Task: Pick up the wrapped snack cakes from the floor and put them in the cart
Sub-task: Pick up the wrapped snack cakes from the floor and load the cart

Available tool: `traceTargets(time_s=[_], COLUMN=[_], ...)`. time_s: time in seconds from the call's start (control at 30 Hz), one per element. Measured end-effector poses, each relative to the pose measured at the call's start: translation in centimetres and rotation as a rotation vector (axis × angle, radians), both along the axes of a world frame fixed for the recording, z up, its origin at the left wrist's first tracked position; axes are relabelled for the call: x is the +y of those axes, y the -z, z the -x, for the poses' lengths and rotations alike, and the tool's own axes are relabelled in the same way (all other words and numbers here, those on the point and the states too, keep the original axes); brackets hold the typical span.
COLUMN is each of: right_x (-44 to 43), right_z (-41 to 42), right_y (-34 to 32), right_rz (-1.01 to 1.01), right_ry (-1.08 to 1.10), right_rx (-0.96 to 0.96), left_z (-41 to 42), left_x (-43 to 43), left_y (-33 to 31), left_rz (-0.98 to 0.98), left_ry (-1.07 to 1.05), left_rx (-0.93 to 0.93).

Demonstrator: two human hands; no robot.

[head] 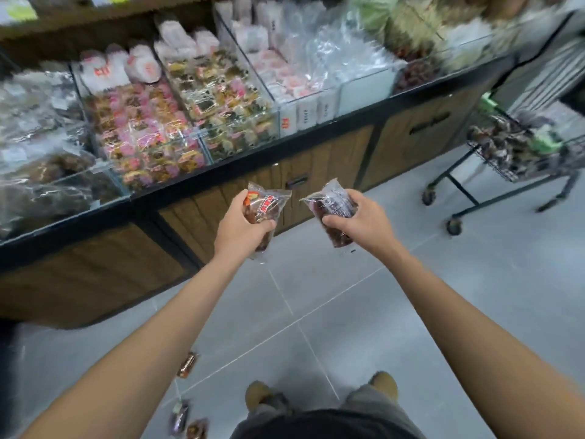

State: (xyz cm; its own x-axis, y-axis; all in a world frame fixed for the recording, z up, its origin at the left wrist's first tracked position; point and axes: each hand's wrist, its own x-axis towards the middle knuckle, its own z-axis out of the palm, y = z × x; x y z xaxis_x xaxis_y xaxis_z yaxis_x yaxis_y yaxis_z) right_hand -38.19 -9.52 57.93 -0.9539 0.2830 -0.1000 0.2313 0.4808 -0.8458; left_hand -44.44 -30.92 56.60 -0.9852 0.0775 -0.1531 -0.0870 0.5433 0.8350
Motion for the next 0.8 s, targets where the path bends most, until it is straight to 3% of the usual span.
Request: traceTargets(time_s=[0.43,0.8], right_x=[29.0,42.9], right_z=[-14.6,-19.9], right_y=[-1.7,-1.2], right_rz=[-0.085,-0.018], right_ry=[0.364,0.499], right_rx=[-0.005,0.002], left_z=[-9.4,-13.1], left_x=[30.3,46.6], left_y=[0.0,1.3], left_rz=[-0.117,-0.118], left_ry=[0.338,0.491], left_rx=[-0.064,-0.101])
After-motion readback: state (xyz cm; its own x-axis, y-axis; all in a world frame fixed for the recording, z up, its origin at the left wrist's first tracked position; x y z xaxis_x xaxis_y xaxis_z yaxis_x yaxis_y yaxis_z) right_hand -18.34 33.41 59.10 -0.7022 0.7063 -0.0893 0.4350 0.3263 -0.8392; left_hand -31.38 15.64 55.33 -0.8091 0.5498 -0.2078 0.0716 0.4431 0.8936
